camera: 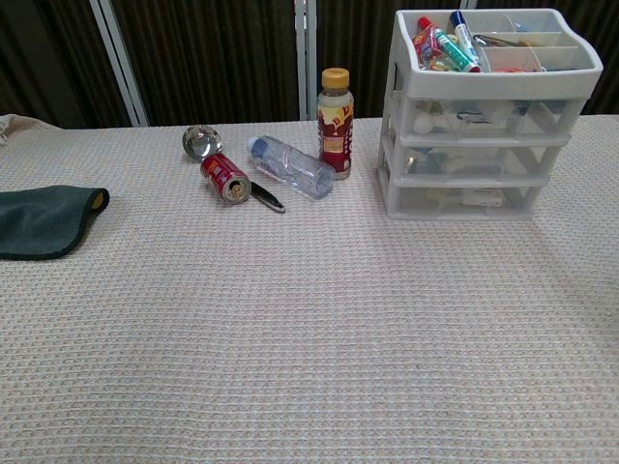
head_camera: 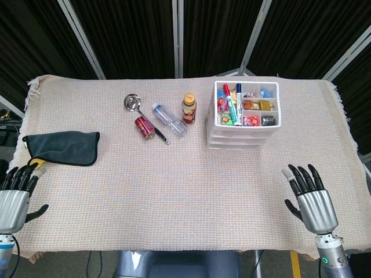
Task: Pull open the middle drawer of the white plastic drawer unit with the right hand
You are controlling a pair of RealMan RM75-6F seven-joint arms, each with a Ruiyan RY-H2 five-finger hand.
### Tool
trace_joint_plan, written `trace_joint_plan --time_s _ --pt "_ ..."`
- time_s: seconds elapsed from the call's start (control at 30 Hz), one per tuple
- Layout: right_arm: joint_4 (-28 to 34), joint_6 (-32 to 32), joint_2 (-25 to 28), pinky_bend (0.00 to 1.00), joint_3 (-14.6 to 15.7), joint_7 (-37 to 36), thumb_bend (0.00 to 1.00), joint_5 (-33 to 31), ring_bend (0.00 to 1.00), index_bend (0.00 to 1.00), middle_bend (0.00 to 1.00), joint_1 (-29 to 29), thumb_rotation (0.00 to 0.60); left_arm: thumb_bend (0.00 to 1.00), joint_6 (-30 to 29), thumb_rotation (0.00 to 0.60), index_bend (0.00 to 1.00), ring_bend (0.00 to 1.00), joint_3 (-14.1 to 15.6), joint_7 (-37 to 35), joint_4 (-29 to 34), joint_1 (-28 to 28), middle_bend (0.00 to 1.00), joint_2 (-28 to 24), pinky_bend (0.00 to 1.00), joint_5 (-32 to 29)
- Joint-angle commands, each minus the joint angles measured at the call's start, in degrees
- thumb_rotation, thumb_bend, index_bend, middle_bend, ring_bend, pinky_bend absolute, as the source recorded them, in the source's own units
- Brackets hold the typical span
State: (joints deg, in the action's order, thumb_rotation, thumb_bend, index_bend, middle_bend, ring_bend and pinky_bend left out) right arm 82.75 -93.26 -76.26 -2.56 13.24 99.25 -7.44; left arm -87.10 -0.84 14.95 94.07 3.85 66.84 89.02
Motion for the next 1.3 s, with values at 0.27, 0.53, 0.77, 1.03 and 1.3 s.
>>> trace_joint_plan --time_s 0.27,0.53,0.77,1.03,1.3 --pt "1.71 1.75 0.79 0.0 0.43 1.26 0.09 -1.36 0.0 0.0 0.0 0.04 0.6 0.0 -0.02 0.6 0.0 0.0 0.01 -0.12 0.44 0.07 0.0 -0.39 0.0 -0.4" --pt "2.17 1.33 0.35 0.0 0.13 1.63 0.09 -1.15 0.0 0.0 0.0 0.04 0.6 0.0 -0.37 0.6 0.0 0.0 -0.09 -0.48 0.6 -0.19 0.0 -0.86 0.0 -0.65" --pt "1.48 1.2 -0.62 0.2 -0.17 1.5 0.09 -1.67 0.11 0.01 0.06 0.16 0.6 0.0 -1.45 0.6 0.0 0.0 -0.38 -1.03 1.15 -0.63 0.0 -1.22 0.0 -0.61" --pt "6.62 2.58 -0.44 0.72 -0.45 -4.5 0.1 -3.62 0.84 0.09 0.79 -0.17 0.6 0.0 -2.54 0.6 0.0 0.0 -0.29 -1.78 0.93 -0.93 0.0 -1.2 0.0 0.54" --pt "18.38 15.16 1.95 0.76 -1.63 -17.25 0.15 -12.74 0.9 0.09 0.86 -4.38 0.6 0.0 -2.91 0.6 0.0 0.0 -0.43 -2.26 1.09 -1.03 0.0 -1.46 0.0 0.76"
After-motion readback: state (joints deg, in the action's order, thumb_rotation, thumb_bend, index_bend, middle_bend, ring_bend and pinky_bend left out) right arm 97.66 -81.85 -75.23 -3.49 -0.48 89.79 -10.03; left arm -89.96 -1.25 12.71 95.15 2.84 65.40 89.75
